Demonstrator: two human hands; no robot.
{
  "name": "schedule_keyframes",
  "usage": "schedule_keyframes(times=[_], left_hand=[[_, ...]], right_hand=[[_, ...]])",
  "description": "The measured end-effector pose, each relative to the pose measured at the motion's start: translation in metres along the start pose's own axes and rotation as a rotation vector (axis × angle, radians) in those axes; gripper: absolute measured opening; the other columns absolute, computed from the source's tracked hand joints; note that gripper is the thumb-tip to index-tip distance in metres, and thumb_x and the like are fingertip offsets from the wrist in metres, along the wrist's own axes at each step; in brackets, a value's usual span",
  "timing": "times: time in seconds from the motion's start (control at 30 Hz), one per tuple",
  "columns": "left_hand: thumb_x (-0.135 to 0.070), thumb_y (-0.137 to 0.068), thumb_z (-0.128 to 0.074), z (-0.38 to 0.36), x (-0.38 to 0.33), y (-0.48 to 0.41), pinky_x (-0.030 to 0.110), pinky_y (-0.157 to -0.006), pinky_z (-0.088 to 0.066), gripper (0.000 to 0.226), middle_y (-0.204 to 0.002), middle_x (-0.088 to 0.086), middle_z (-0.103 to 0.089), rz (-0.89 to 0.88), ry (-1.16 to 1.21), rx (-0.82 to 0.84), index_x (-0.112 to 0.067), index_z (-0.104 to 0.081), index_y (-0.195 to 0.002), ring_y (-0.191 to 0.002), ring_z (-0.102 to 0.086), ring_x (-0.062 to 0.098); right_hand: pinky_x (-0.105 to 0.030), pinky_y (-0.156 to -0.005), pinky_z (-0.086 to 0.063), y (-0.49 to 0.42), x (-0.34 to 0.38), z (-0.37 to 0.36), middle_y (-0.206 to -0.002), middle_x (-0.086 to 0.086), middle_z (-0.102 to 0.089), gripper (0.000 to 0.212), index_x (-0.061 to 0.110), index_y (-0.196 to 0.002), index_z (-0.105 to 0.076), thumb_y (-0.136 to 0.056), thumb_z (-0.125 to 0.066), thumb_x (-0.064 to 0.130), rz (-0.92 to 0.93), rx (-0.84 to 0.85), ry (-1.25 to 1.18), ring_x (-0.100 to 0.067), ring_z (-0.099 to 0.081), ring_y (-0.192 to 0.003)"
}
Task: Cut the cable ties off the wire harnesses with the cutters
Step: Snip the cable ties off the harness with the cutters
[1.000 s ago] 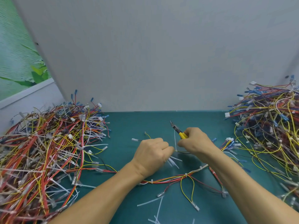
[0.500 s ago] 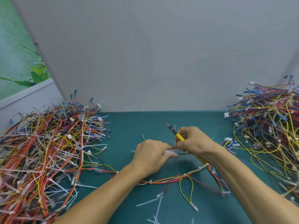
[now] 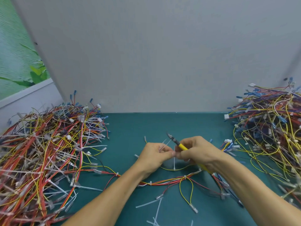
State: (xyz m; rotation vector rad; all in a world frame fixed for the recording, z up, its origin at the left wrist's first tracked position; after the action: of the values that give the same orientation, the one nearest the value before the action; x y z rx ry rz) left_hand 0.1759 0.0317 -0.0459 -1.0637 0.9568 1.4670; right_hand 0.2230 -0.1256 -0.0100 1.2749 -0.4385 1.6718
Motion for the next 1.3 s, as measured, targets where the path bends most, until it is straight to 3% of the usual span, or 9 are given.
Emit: schedule_keyframes(times=[0.07,0.13,0.27,0.37,0.57,0.83,0.93,1.1,1.3], left_hand=[[-0.014,-0.081,-0.073,0.002,0.003,0.000,0.015,-0.043,-0.022,0.020,-0.038,-0.014,-0.032,-0.002,-0.028,0.012,-0.020,-0.064,-0.065,-0.041,-0.024,0.002],[-0.014,-0.082,-0.071,0.004,0.005,0.000,0.018,-0.047,-0.024,0.020,-0.041,-0.014,-0.030,-0.007,-0.038,0.025,-0.020,-0.062,-0.065,-0.043,-0.023,0.005],[-0.015,-0.083,-0.071,0.004,0.008,-0.001,0.026,-0.056,-0.028,0.017,-0.044,-0.014,-0.031,-0.022,-0.047,0.038,-0.019,-0.062,-0.069,-0.047,-0.024,0.008],[-0.013,-0.083,-0.072,0.003,0.009,0.001,0.028,-0.061,-0.027,0.018,-0.044,-0.013,-0.030,-0.029,-0.019,0.045,-0.019,-0.062,-0.069,-0.047,-0.023,0.008],[-0.012,-0.082,-0.073,0.003,0.011,0.003,0.030,-0.066,-0.025,0.018,-0.045,-0.013,-0.028,-0.024,0.038,0.015,-0.018,-0.064,-0.068,-0.050,-0.022,0.010],[-0.015,-0.081,-0.074,0.004,0.015,0.004,0.030,-0.058,-0.021,0.015,-0.046,-0.011,-0.027,-0.038,0.046,0.017,-0.019,-0.065,-0.069,-0.049,-0.020,0.011],[-0.017,-0.081,-0.074,0.004,0.016,0.004,0.028,-0.063,-0.026,0.015,-0.047,-0.011,-0.027,-0.035,0.032,0.024,-0.019,-0.066,-0.069,-0.051,-0.021,0.012],[-0.015,-0.080,-0.074,0.003,0.018,0.003,0.019,-0.050,-0.022,0.018,-0.056,0.002,-0.031,-0.046,0.051,-0.036,-0.020,-0.067,-0.065,-0.057,-0.024,0.015],[-0.018,-0.079,-0.076,0.002,0.017,0.004,0.020,-0.051,-0.023,0.016,-0.056,-0.001,-0.033,-0.040,0.041,-0.054,-0.021,-0.069,-0.065,-0.057,-0.026,0.015]], right_hand=[[-0.025,-0.058,-0.038,0.006,0.000,0.017,-0.067,-0.002,-0.060,0.013,0.017,-0.083,-0.072,-0.075,-0.071,0.008,0.060,-0.097,0.163,-0.013,-0.048,-0.060],[-0.024,-0.050,-0.034,0.015,0.001,0.037,-0.058,0.004,-0.053,0.010,0.023,-0.075,-0.069,-0.071,-0.067,0.015,0.104,-0.174,0.488,-0.013,-0.043,-0.054],[-0.028,-0.046,-0.031,0.032,0.003,0.044,-0.058,0.000,-0.046,0.015,0.025,-0.056,-0.052,-0.069,-0.058,0.021,0.101,-0.112,1.009,-0.028,-0.045,-0.065],[-0.027,-0.059,-0.037,0.035,-0.001,0.029,-0.083,-0.006,-0.059,0.014,0.024,-0.084,-0.065,-0.077,-0.053,0.024,0.165,-0.095,1.164,-0.033,-0.058,-0.083],[-0.027,-0.062,-0.036,0.032,-0.004,0.015,-0.101,-0.005,-0.061,0.028,0.018,-0.094,-0.065,-0.072,-0.049,0.014,0.217,-0.083,1.245,-0.031,-0.061,-0.091],[-0.028,-0.060,-0.037,0.032,-0.009,0.014,-0.082,-0.004,-0.050,0.020,0.017,-0.086,-0.062,-0.071,-0.049,0.013,0.254,-0.040,1.273,-0.031,-0.058,-0.086],[-0.029,-0.061,-0.038,0.029,-0.011,0.012,-0.086,-0.007,-0.054,0.018,0.017,-0.085,-0.060,-0.072,-0.048,0.011,0.263,-0.028,1.276,-0.032,-0.060,-0.090],[-0.030,-0.062,-0.039,0.027,-0.016,0.008,-0.099,-0.010,-0.059,0.025,0.018,-0.091,-0.060,-0.074,-0.046,0.005,0.325,-0.039,1.311,-0.034,-0.061,-0.095],[-0.031,-0.063,-0.038,0.026,-0.023,0.010,-0.100,-0.001,-0.054,0.021,0.019,-0.092,-0.060,-0.078,-0.046,0.011,0.395,-0.033,1.330,-0.031,-0.060,-0.093]])
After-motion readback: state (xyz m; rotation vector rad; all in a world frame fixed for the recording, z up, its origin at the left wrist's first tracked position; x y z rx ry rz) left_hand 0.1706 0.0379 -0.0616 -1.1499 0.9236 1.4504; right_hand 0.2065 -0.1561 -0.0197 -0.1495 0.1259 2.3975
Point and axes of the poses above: each hand's wrist, its own y-axis away from the middle knuckle, its own z-axis out of the back of the hand, x = y × z, the point moved 1 cm from there along -y, towards the middle knuckle
